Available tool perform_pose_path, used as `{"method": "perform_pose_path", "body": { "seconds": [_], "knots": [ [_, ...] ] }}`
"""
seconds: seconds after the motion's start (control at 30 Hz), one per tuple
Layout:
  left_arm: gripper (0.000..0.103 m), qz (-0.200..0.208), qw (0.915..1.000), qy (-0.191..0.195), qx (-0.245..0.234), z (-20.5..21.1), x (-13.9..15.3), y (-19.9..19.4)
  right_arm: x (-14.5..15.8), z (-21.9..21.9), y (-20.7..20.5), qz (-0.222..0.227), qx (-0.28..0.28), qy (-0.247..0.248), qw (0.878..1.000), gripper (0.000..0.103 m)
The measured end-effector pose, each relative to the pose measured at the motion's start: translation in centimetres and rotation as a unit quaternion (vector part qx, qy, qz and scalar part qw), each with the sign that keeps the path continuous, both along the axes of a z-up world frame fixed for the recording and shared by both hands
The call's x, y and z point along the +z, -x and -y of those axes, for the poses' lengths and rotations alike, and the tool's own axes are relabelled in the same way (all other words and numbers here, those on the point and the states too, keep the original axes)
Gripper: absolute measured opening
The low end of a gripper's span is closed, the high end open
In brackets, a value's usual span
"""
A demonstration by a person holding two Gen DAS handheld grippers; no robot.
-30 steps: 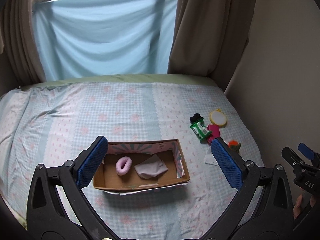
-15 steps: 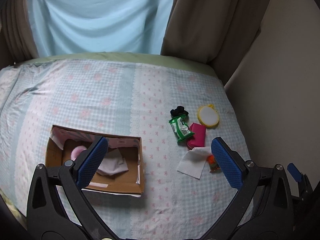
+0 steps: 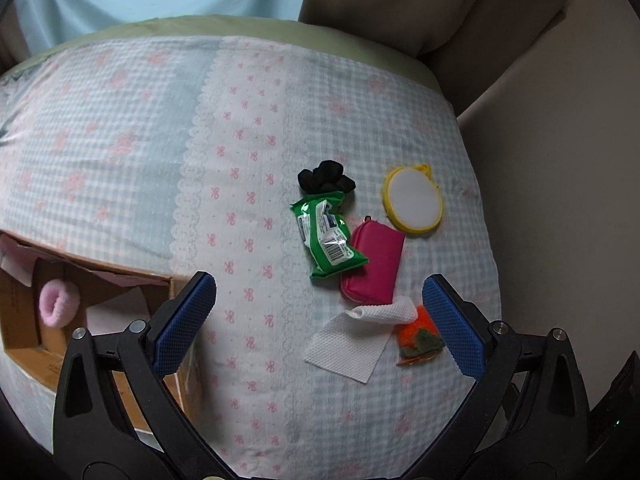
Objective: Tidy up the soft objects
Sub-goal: 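Grasp the green wet-wipe pack with the left tool while the right tool grasps the orange pompom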
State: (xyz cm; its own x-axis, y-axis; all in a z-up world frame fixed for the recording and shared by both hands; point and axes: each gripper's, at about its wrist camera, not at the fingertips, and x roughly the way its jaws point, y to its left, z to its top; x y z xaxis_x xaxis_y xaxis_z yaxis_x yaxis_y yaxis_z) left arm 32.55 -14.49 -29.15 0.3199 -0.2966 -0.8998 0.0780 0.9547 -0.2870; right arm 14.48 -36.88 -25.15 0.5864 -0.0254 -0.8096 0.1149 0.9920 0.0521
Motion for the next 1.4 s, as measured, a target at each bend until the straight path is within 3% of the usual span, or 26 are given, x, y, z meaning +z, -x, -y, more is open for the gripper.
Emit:
{"method": "perform_pose_path", "body": {
  "seconds": [0.27, 0.57, 0.63, 0.7, 0.8, 0.9, 0.93, 1.13, 1.4],
  "knots": [
    [0.102, -0.075, 0.9969, 0.026, -0.003, 2.5, -9.2, -6.1, -7.8, 1.6, -3.9, -0.054, -0.008, -0.016, 0.998, 0.097],
    [0.097, -0.122, 0.9922, 0.019, -0.012, 4.7, -15.9, -9.0, -15.4, 1.2, -6.2, -0.123, 0.008, -0.025, 0.992, 0.073],
    [0.087, -0.130, 0.9912, 0.022, -0.012, 4.9, -17.0, -9.3, -16.4, 1.2, -6.5, -0.134, 0.012, -0.024, 0.991, 0.073],
    [0.081, -0.135, 0.9905, 0.023, -0.012, 5.2, -17.8, -9.5, -17.1, 1.2, -6.9, -0.137, 0.017, -0.021, 0.990, 0.063],
    [0.079, -0.128, 0.9914, 0.026, -0.006, 5.3, -18.2, -9.7, -17.9, 1.2, -7.6, -0.144, 0.029, -0.013, 0.989, 0.049],
    [0.062, -0.117, 0.9928, 0.022, -0.014, 5.9, -18.1, -9.5, -18.6, 1.0, -8.2, -0.149, 0.042, -0.010, 0.988, 0.039],
    [0.061, -0.114, 0.9932, 0.018, -0.016, 6.1, -17.9, -9.5, -18.6, 0.9, -8.2, -0.146, 0.044, -0.005, 0.988, 0.038],
    [0.049, -0.100, 0.9947, 0.021, -0.011, 6.2, -17.3, -9.1, -18.3, 0.9, -8.3, -0.138, 0.046, 0.002, 0.989, 0.035],
    [0.045, -0.079, 0.9966, 0.013, -0.016, 6.0, -15.2, -8.6, -17.7, 1.3, -8.4, -0.125, 0.039, 0.003, 0.991, 0.034]
  ]
}}
